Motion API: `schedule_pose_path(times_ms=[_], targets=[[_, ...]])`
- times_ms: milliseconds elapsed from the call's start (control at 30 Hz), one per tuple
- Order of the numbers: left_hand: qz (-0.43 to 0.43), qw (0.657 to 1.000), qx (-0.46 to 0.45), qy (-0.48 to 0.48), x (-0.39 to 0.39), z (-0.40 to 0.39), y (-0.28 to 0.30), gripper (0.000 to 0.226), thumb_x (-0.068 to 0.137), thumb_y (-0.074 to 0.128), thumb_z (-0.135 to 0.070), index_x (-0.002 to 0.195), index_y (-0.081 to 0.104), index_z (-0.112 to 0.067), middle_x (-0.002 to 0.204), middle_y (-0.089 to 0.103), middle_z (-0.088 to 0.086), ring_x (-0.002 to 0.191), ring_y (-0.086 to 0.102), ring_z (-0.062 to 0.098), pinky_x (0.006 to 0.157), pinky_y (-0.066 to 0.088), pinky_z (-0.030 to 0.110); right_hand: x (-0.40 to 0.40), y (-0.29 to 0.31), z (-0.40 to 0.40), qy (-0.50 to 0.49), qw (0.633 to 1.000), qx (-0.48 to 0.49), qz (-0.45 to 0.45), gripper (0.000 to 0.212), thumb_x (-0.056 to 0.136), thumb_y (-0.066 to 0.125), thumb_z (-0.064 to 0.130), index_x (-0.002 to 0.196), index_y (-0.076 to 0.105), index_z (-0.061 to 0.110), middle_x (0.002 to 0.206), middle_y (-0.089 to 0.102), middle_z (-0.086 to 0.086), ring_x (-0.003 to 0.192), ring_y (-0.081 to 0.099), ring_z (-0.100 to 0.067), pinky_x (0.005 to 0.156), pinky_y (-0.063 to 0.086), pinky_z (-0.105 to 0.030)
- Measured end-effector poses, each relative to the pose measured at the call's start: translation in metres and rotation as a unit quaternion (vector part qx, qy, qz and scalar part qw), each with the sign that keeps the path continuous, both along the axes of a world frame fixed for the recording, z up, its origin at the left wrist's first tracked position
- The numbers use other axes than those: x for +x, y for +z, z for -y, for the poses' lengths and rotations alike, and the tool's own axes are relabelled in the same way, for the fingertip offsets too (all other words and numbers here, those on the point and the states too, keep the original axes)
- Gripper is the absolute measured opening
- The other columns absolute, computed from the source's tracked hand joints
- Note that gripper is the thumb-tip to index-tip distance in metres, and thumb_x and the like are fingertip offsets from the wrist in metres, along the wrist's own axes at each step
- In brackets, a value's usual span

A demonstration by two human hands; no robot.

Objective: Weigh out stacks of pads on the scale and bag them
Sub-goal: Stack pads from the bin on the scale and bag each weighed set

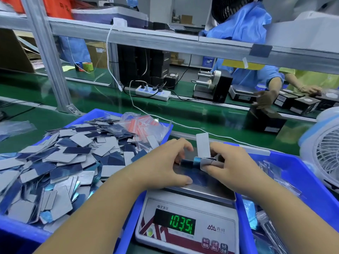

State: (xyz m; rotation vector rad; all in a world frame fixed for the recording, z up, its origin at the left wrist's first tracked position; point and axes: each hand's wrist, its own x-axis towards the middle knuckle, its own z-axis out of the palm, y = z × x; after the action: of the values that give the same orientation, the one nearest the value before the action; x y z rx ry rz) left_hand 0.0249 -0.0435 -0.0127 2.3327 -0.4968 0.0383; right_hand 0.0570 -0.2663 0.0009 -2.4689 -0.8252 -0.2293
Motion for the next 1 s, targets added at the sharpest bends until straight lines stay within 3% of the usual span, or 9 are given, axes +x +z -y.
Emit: schedule_pose_path(times_ms=[100,200,333,433,533,633,733,867,1000], targets=[[0.006,1.0,-0.014,0.022,0.001,0.001,0.002,0.049,0.076,0.082,-0.033,0.11,0.048,-0.044,0.103,0.051,-0.016,0.09,0.052,-0.004,0.075,0.044,0.009,-0.001,0.0,0.0,0.004,1.0,-0.016,0.015,0.011,0.082,0.072,0.027,0.085,0.061,0.026,0.077,0.062,0.013,0.076,0.054,-0.009,0.066,0.043,-0.021],[0.003,0.999,-0.01,0.049,-0.001,0.004,0.002,0.046,0.075,0.081,-0.037,0.099,0.043,-0.044,0.103,0.047,-0.017,0.086,0.053,-0.001,0.071,0.044,0.014,-0.003,0.002,-0.001,0.013,1.0,-0.008,0.023,0.011,0.082,0.071,0.024,0.087,0.061,0.028,0.08,0.062,0.014,0.08,0.054,-0.008,0.069,0.042,-0.018],[0.013,0.997,0.014,0.072,-0.001,0.003,0.003,0.038,0.072,0.081,-0.042,0.085,0.046,-0.035,0.092,0.049,-0.014,0.078,0.046,-0.001,0.063,0.036,0.02,-0.002,0.004,0.001,-0.003,1.0,-0.006,0.013,0.009,0.083,0.07,0.024,0.09,0.064,0.024,0.08,0.066,0.009,0.077,0.056,-0.011,0.071,0.045,-0.025],[0.021,0.999,0.03,0.037,-0.002,0.003,0.003,0.026,0.075,0.08,-0.047,0.083,0.058,-0.035,0.092,0.052,-0.014,0.088,0.048,-0.003,0.072,0.038,0.015,0.001,0.005,0.005,-0.021,1.0,-0.004,0.006,0.009,0.083,0.069,0.024,0.088,0.063,0.019,0.078,0.064,0.001,0.075,0.055,-0.019,0.07,0.048,-0.032],[0.016,0.998,0.057,0.013,0.0,0.005,0.0,0.024,0.081,0.073,-0.053,0.098,0.067,-0.036,0.096,0.052,-0.015,0.095,0.048,-0.002,0.084,0.04,0.019,0.003,0.004,0.007,-0.03,0.999,-0.01,-0.004,0.012,0.084,0.067,0.024,0.093,0.064,0.017,0.082,0.066,-0.002,0.079,0.057,-0.023,0.074,0.05,-0.039],[0.016,0.994,0.111,0.007,0.003,0.009,-0.002,0.029,0.084,0.068,-0.056,0.107,0.064,-0.038,0.097,0.047,-0.017,0.102,0.042,0.006,0.096,0.035,0.03,0.004,0.003,0.007,-0.034,0.999,0.002,-0.023,0.011,0.083,0.068,0.024,0.094,0.066,0.026,0.081,0.067,0.005,0.077,0.057,-0.017,0.069,0.049,-0.03],[0.008,0.99,0.138,0.009,0.004,0.012,-0.001,0.023,0.084,0.066,-0.055,0.098,0.056,-0.04,0.101,0.048,-0.017,0.106,0.041,0.008,0.101,0.033,0.034,0.005,0.002,0.008,-0.031,0.999,0.009,-0.024,0.011,0.083,0.069,0.025,0.09,0.064,0.031,0.079,0.065,0.012,0.073,0.055,-0.009,0.063,0.045,-0.021],[-0.013,0.995,0.101,0.015,0.003,0.009,0.002,0.027,0.08,0.073,-0.051,0.088,0.049,-0.039,0.094,0.05,-0.019,0.091,0.045,-0.003,0.082,0.036,0.022,0.006,0.001,0.008,-0.038,0.999,0.003,-0.029,0.014,0.083,0.069,0.03,0.096,0.064,0.033,0.081,0.066,0.012,0.074,0.056,-0.009,0.064,0.045,-0.021],[-0.032,0.998,-0.029,0.036,0.001,0.006,0.0,0.029,0.077,0.08,-0.029,0.084,0.052,-0.036,0.071,0.055,-0.022,0.062,0.047,-0.001,0.06,0.042,0.015,0.004,0.002,0.006,-0.027,0.999,0.015,-0.038,0.017,0.082,0.069,0.028,0.098,0.066,0.035,0.083,0.067,0.016,0.077,0.057,-0.008,0.067,0.045,-0.02]])
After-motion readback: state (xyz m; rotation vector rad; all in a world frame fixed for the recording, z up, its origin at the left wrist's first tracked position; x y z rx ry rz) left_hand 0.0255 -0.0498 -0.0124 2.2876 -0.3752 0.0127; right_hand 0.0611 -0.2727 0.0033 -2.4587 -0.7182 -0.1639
